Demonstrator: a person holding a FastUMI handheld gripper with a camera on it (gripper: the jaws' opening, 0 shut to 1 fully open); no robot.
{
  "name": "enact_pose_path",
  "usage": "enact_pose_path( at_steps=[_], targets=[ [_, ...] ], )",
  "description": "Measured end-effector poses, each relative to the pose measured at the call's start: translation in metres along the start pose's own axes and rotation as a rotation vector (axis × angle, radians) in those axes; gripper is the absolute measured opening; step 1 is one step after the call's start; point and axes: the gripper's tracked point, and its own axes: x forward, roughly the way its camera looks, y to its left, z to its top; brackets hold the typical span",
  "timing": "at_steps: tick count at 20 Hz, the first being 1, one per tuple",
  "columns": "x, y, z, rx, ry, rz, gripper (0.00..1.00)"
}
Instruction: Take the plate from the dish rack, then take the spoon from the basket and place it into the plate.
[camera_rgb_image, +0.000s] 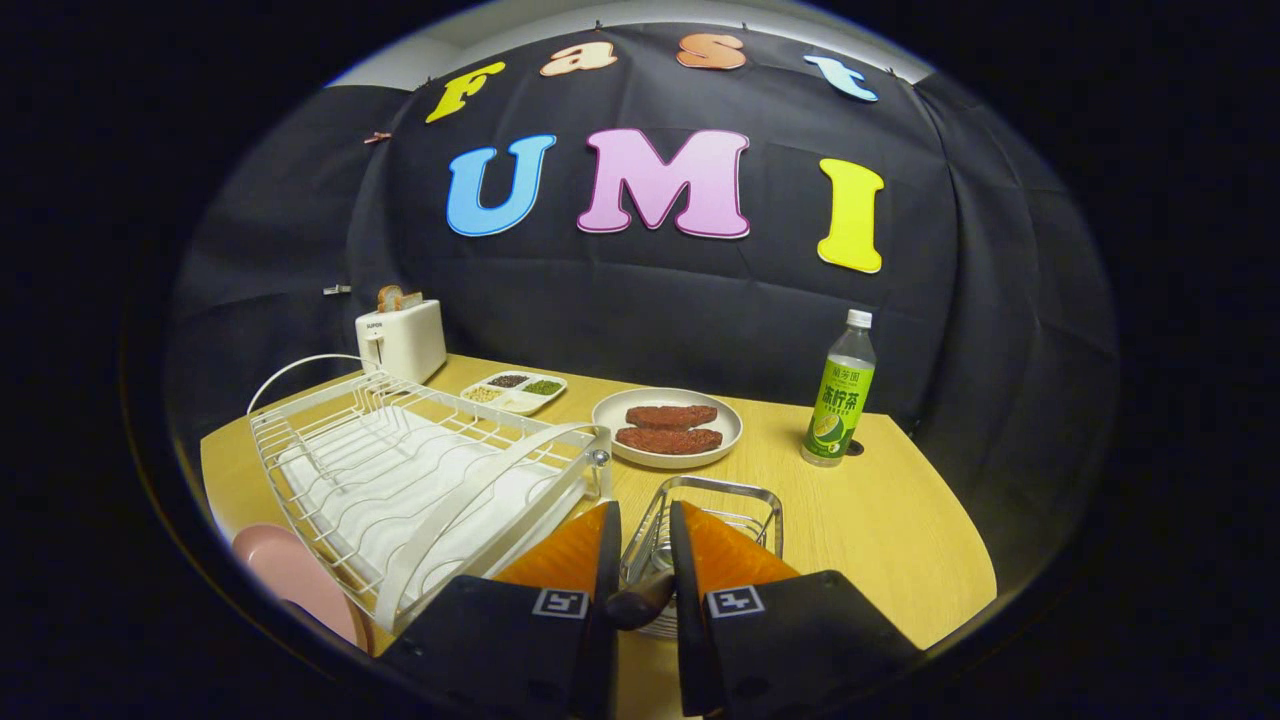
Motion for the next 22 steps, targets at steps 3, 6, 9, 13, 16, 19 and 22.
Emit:
enact_pose_path(
  at_steps=[3,6,9,13,16,19,22],
  targets=[
    [-0.004,-0.006,0.006,0.040,0.014,-0.012,0.28],
    [-0.005,-0.018,0.012,0.060,0.018,-0.041,0.27],
    [-0.005,-0.022,0.011,0.073,0.044,-0.031,0.22],
    [-0.003,-0.025,0.013,0.075,0.081,-0.024,0.21],
    [-0.005,-0.028,0.020,0.097,0.095,-0.027,0.21],
    [-0.006,-0.029,0.030,0.098,0.096,-0.011,0.20],
    [-0.008,-0.027,0.038,0.077,0.105,0.016,0.19]
  ],
)
